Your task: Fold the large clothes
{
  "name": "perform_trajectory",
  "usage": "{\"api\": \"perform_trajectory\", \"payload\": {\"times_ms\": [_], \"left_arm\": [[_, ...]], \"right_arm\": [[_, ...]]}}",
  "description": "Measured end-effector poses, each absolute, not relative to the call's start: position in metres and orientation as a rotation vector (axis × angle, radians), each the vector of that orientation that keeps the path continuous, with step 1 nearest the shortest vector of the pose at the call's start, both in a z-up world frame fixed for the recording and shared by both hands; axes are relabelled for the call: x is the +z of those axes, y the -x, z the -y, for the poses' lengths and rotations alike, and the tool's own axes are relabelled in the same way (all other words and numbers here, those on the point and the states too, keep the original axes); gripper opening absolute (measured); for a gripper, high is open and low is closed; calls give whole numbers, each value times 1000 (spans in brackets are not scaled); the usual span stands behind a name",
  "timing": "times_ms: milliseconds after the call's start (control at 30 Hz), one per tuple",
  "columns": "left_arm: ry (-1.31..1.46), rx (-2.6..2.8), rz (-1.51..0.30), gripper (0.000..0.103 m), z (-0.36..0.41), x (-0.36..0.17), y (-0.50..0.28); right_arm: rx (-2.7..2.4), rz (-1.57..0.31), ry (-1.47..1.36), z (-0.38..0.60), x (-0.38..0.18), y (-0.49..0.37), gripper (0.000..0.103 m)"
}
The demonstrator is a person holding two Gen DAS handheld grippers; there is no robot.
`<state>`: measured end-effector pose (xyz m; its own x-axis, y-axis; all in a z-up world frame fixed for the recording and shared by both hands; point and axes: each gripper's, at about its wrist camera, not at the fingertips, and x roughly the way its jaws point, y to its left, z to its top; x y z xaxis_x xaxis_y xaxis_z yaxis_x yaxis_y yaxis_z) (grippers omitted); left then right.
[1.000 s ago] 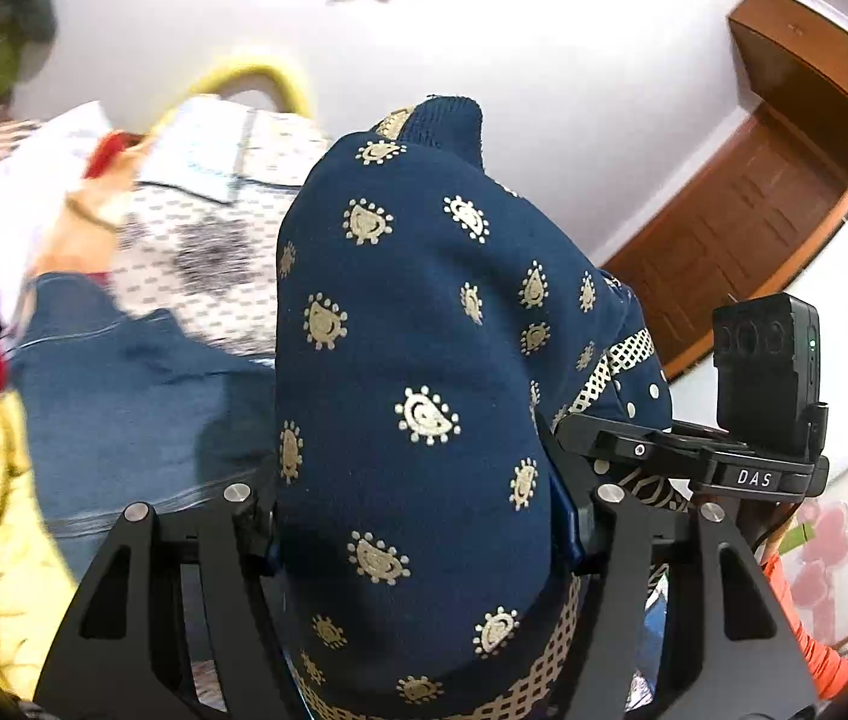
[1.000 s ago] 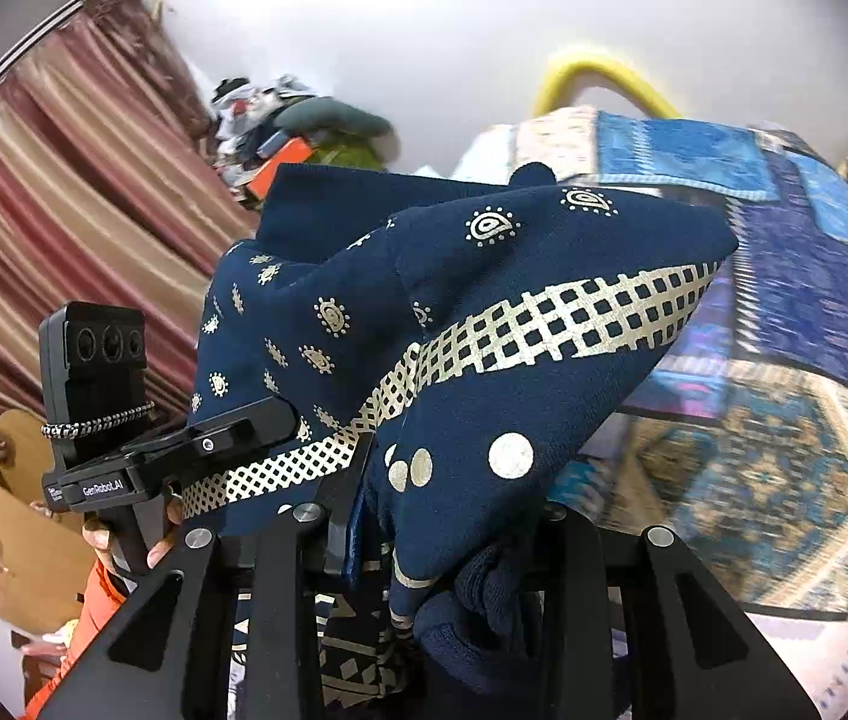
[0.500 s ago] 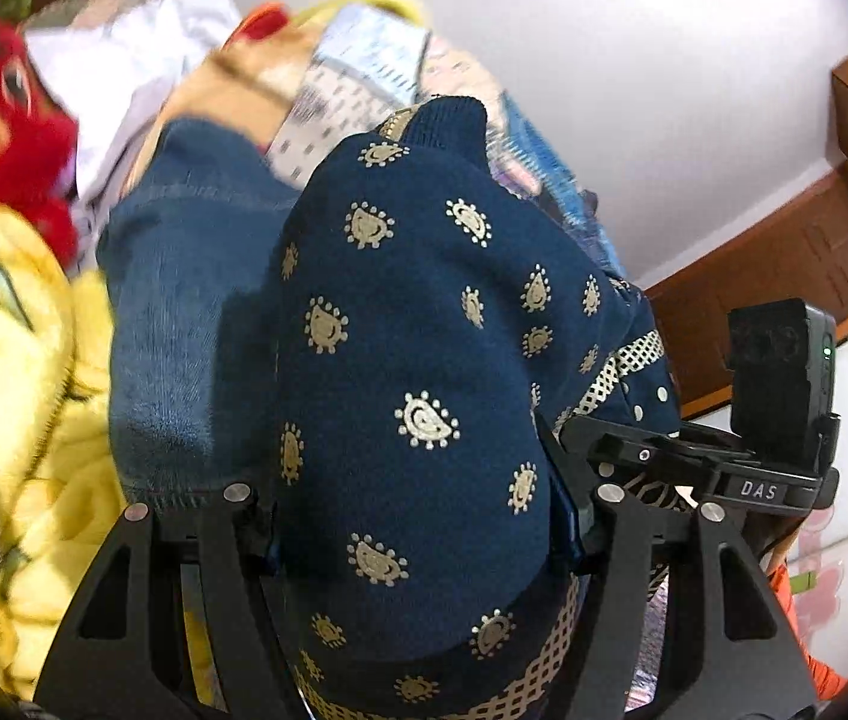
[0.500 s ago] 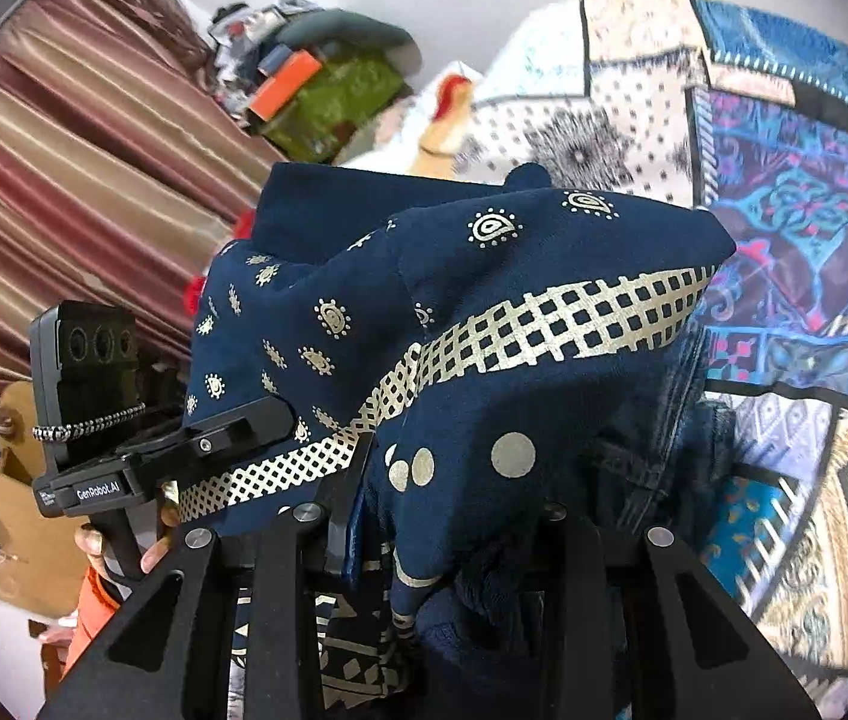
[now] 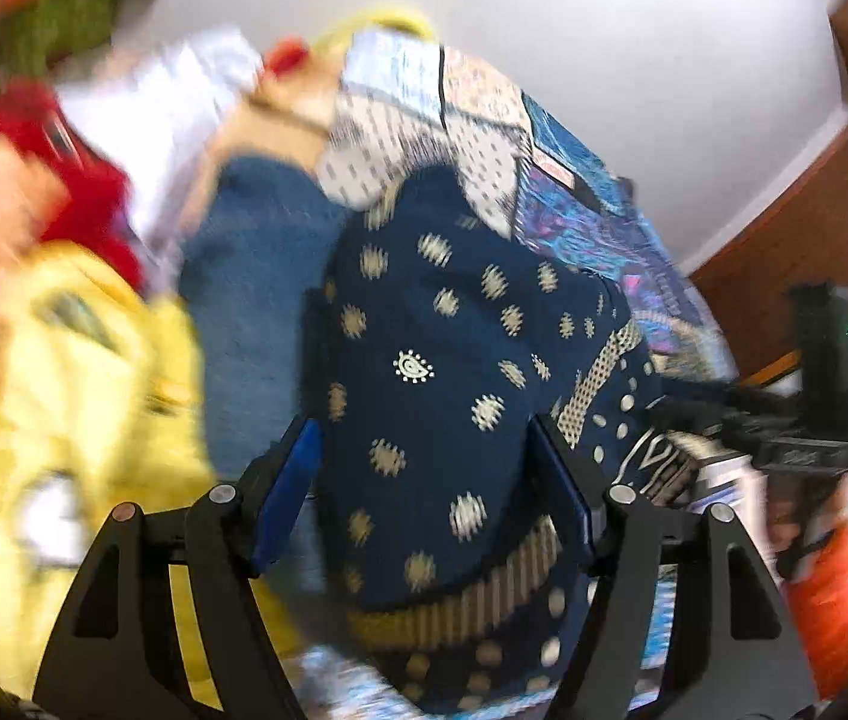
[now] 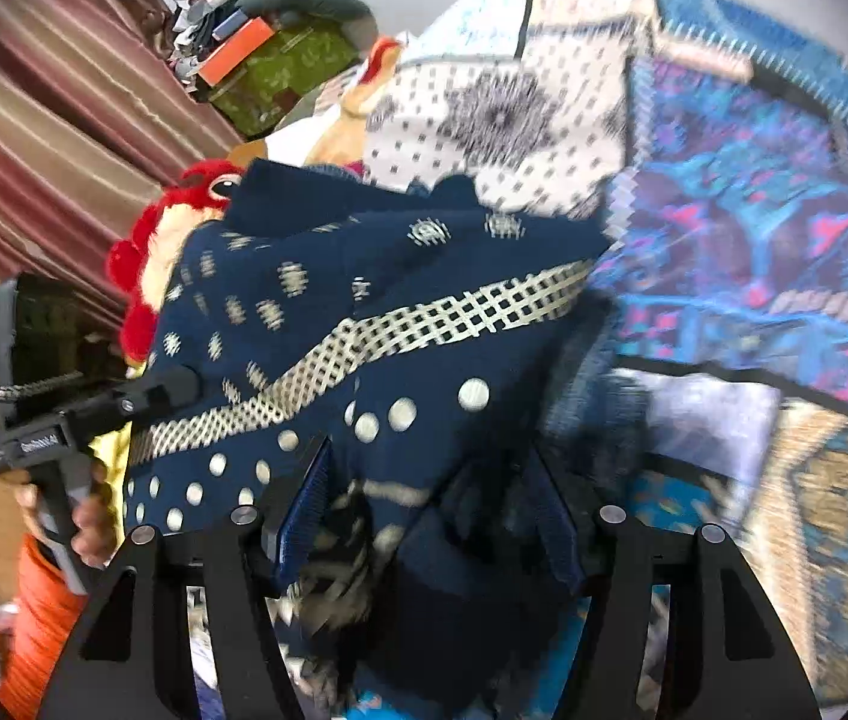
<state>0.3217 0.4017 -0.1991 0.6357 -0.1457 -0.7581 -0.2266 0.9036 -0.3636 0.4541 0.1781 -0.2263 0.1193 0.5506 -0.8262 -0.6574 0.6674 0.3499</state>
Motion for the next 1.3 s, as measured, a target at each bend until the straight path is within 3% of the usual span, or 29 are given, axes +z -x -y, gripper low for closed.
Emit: {"api": "perform_trajectory", "payload": {"times_ms": [200,267,300,467,567,700,933,1300], "left_arm": [[273,62,-869,72,-359,-183,-300],[176,104,-894,81,-342,-194,-298],[130,136,-915,86,-335,-201,-297],[156,164,-946,89,-330,-225,-276],[199,182,-924,89,-335,-222,-257],[180,229,-898,88,-325,-200,-241],[137,248,-734,88,-290,-132,-197],[58,228,-300,88,-201,19,-91]], "right_arm": [[835,-872,268,-177,-178,-405,61],[820,-835,322,-186,-185,-393,61],[816,-845,354,-192,-194,-389,61],[796,-984,438,-196,-253,-383,61],[797,-1040,370,-176,-257,-383,68],[778,-1054,352,-149,-242,-373,68],[783,-844,270,-103,-152,-318,68],[804,-405,78,-37,11,-192,68]]}}
